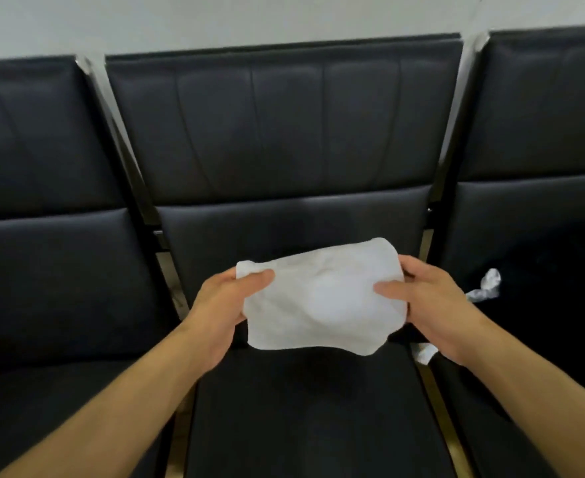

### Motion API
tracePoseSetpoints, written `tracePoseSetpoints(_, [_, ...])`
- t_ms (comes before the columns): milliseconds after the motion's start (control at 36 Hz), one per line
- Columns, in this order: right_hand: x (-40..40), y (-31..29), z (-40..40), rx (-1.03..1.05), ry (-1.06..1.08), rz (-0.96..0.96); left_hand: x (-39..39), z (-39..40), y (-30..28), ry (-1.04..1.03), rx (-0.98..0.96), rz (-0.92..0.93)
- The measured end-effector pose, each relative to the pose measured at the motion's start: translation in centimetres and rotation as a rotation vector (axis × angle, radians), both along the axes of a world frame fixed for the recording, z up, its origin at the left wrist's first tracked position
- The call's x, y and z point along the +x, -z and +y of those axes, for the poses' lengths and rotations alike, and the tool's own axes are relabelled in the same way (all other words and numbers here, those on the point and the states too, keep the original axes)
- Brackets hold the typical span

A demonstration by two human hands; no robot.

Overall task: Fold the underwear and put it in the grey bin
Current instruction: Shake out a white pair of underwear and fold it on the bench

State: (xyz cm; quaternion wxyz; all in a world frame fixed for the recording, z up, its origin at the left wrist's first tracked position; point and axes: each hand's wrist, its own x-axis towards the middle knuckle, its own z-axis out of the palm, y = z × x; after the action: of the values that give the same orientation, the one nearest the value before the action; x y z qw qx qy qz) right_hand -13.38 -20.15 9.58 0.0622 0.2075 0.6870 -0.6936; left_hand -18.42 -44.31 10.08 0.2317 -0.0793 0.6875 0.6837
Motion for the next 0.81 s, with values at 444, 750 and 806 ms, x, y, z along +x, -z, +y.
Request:
tracePoseSetpoints(444, [9.9,20.3,-3.0,0.15,0.048,-0.471,8.6,-2.9,18.6,0.118,-0.224,-0.388])
tracePoseSetpoints(750, [13.6,26.2,-4.7,0.059,0.109,-0.672,13.4,-4.0,24.7,0.108,-0.317,-0.56])
tracePoseSetpoints(806, [13.1,25.9,-4.5,0.072,0.094,-0.672,13.4,-3.8,25.2,0.088,-0.328,-0.56])
